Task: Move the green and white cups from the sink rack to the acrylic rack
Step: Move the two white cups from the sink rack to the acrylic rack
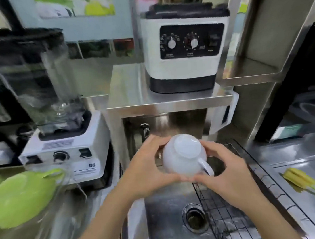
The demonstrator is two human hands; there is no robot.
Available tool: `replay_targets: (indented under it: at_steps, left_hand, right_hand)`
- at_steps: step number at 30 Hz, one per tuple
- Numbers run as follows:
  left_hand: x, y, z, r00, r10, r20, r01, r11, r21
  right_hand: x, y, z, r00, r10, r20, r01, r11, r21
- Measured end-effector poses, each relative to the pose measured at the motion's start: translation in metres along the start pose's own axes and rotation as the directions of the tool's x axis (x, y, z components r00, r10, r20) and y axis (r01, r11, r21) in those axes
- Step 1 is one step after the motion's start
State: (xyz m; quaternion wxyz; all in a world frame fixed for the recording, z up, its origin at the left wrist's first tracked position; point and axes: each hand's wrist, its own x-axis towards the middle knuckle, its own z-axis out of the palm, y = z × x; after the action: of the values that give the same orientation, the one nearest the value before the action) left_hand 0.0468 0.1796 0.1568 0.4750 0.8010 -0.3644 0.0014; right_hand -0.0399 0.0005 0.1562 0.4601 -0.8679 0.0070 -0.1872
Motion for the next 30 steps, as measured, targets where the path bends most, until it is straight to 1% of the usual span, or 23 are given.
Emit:
replay_targets:
  at_steps: [4,8,14,18,21,26,30]
  left_hand:
    - [-0.048,0.0,-0.061,0.992,-0.029,-0.119,0.036,0.998,0.055]
    - [-0.097,-0.004,-0.117,0.967,-0.025,-0.253,0.053,0.993,0.105]
    - [-0.161,-0.018,-0.173,0.926,-0.11,-0.361,0.172,0.975,0.142]
    - [-0.197,-0.032,-0.195,0.902,-0.172,-0.395,0.241,0.961,0.133]
    - [-0.216,-0.042,-0.203,0.873,-0.266,-0.408,0.328,0.94,0.09]
    - [-0.237,-0.056,-0.206,0.847,-0.359,-0.391,0.419,0.905,0.075]
    - [-0.243,-0.064,-0.2,0.842,-0.389,-0.374,0.431,0.902,0.033]
  right_hand:
    - [0.0,-0.053,0.044,0.993,-0.111,0.051,0.11,0.994,0.012]
    - [0.0,-0.097,0.094,0.969,-0.21,0.132,0.206,0.978,0.042]
    - [-0.004,-0.137,0.163,0.928,-0.277,0.249,0.253,0.96,0.124]
    - [-0.012,-0.151,0.202,0.896,-0.289,0.337,0.24,0.954,0.181]
    - [-0.018,-0.158,0.224,0.876,-0.273,0.397,0.201,0.956,0.214]
    - [-0.028,-0.154,0.248,0.865,-0.228,0.446,0.166,0.971,0.173]
    - [-0.032,-0.147,0.255,0.866,-0.193,0.461,0.152,0.98,0.125]
